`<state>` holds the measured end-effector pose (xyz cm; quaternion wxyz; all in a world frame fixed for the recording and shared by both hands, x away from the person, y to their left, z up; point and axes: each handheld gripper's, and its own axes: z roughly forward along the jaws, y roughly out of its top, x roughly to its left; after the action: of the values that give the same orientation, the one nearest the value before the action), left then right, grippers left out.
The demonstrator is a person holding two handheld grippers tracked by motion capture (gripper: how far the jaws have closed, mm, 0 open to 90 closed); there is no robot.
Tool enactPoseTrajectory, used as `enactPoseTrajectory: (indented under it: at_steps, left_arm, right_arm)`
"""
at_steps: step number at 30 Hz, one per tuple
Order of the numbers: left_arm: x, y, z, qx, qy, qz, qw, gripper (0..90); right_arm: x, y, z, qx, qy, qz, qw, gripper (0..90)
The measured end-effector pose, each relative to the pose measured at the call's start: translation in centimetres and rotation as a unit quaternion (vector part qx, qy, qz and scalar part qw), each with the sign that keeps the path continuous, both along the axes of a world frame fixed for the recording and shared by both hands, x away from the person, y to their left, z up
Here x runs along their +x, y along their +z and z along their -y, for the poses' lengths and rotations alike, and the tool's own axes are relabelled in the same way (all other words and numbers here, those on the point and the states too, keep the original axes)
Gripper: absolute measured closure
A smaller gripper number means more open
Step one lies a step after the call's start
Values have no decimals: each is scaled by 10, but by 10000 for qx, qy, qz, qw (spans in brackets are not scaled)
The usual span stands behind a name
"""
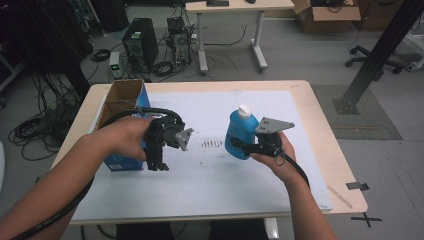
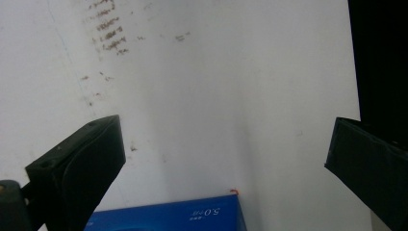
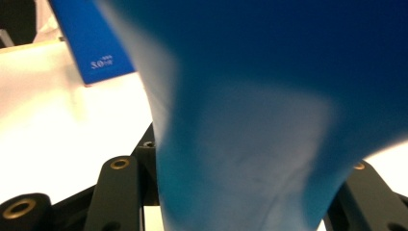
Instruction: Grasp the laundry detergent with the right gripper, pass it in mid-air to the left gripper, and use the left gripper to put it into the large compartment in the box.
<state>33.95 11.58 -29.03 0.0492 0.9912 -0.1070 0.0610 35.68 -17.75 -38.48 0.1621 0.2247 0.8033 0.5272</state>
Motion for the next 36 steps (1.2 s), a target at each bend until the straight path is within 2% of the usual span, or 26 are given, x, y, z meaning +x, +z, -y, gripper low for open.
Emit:
enactPoseTrajectory:
  at_steps: [7,13,16,22,29,36]
  left_arm:
    - [2,18,7,-120,-53,8,9999,3]
    - [4,30,13,-158,-83,-55,9998,3]
    - [5,34,17,-145,-92,-102,9998,3]
    - [7,41,25,-87,6,-250,9996,3]
    - [9,48,32,-160,40,-330,9993,2]
    - [10,52,41,-170,-8,-366,9992,2]
  right_arm:
    - [-10,29,9,-40,460,97,9989,454]
    - [-21,38,4,-189,929,139,9954,453]
    - [-27,37,-2,-216,1154,156,9930,453]
    - [-33,31,-16,-176,1414,166,9897,451]
    - [-31,21,-34,-216,1674,131,9856,451]
    - [-26,10,-50,-167,1796,46,9836,451]
